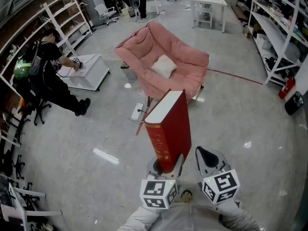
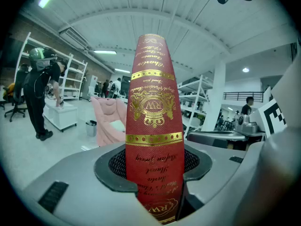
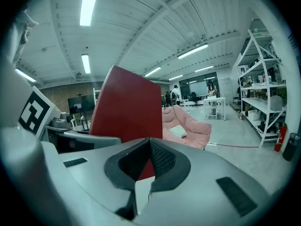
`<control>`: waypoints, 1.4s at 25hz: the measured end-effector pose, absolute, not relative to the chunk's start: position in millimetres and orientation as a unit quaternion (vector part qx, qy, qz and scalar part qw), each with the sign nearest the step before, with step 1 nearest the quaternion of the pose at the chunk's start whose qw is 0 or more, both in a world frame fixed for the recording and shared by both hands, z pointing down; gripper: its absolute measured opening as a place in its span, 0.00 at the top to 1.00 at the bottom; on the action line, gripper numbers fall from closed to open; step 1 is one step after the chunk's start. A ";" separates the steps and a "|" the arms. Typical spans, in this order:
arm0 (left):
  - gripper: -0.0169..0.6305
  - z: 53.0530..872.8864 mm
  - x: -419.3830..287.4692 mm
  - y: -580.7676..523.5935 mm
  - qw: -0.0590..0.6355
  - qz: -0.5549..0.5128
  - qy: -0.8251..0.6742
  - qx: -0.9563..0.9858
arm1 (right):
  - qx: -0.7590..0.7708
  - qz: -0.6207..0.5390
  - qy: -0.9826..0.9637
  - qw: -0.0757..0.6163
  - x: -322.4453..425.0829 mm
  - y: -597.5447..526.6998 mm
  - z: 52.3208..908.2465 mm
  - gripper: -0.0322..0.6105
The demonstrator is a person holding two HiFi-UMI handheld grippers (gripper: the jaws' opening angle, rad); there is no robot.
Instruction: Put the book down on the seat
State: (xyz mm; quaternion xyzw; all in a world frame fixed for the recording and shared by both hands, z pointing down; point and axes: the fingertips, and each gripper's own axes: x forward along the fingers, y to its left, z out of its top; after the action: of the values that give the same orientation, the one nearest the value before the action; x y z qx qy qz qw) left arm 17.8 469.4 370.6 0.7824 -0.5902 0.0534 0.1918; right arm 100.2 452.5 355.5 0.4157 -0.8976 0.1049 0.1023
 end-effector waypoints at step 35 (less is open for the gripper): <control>0.61 368.9 -75.2 324.0 0.194 0.049 -0.559 0.805 | 0.414 0.107 -0.897 0.107 16.2 325.1 357.6 0.94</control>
State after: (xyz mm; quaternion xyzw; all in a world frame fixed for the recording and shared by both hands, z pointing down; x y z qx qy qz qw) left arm -75.2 324.0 368.9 0.8049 -0.5586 0.0491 0.1941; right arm 16.2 325.1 357.6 0.4144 -0.8975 0.1066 0.1067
